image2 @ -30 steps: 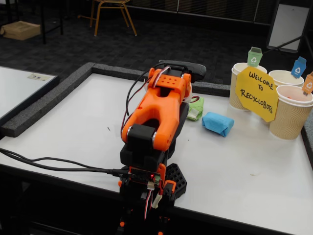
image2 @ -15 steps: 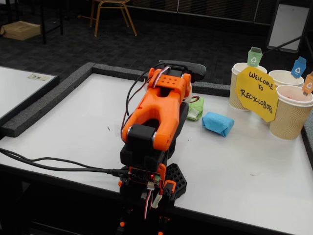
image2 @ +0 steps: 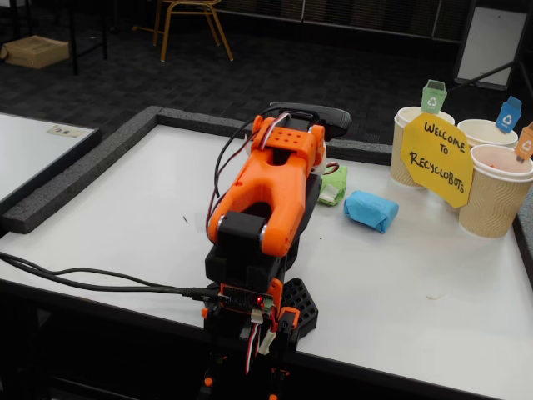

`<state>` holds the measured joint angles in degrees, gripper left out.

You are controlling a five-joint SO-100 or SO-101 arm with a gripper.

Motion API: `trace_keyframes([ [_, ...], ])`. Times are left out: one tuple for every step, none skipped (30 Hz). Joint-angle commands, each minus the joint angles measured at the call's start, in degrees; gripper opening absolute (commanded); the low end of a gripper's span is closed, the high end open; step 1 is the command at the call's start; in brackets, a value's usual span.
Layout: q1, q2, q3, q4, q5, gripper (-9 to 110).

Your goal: Sort rubbish by color.

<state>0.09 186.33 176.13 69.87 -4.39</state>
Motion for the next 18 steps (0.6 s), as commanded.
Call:
trace_keyframes([
  [-0.6, 1.9, -3.3, -0.4, 0.4, 1],
  [-0.1, 1.9, -3.3, -0.8, 0.4, 1],
  [0.5, 1.9, -3.3, -1.5, 0.4, 1],
  [1.1, 1.8, -3.5, -2.0, 0.4, 1],
  [2.1, 1.8, -4.7, -1.8, 0.4, 1],
  [3.3, 1.1, -6.5, -1.6, 0.4, 1],
  [4.0, -0.9, -8.7, -1.8, 0.4, 2],
  [4.1, -3.7, -11.4, -2.2, 0.3, 3],
  [4.3, -6.4, -14.1, -2.8, 0.3, 3],
  [4.7, -8.9, -16.6, -3.6, 0.3, 4],
  [4.9, -11.2, -19.0, -4.6, 0.3, 5],
  [5.4, -13.8, -21.4, -5.4, 0.3, 5],
  [6.1, -16.9, -24.3, -6.2, 0.3, 5],
  [6.9, -20.4, -27.4, -6.6, 0.3, 5],
  [7.9, -22.8, -30.1, -6.9, 0.3, 5],
  [8.8, -24.2, -32.2, -7.2, 0.3, 6],
  [9.8, -25.4, -34.0, -7.5, 0.3, 6],
  [10.7, -26.5, -35.7, -7.6, 0.3, 7],
])
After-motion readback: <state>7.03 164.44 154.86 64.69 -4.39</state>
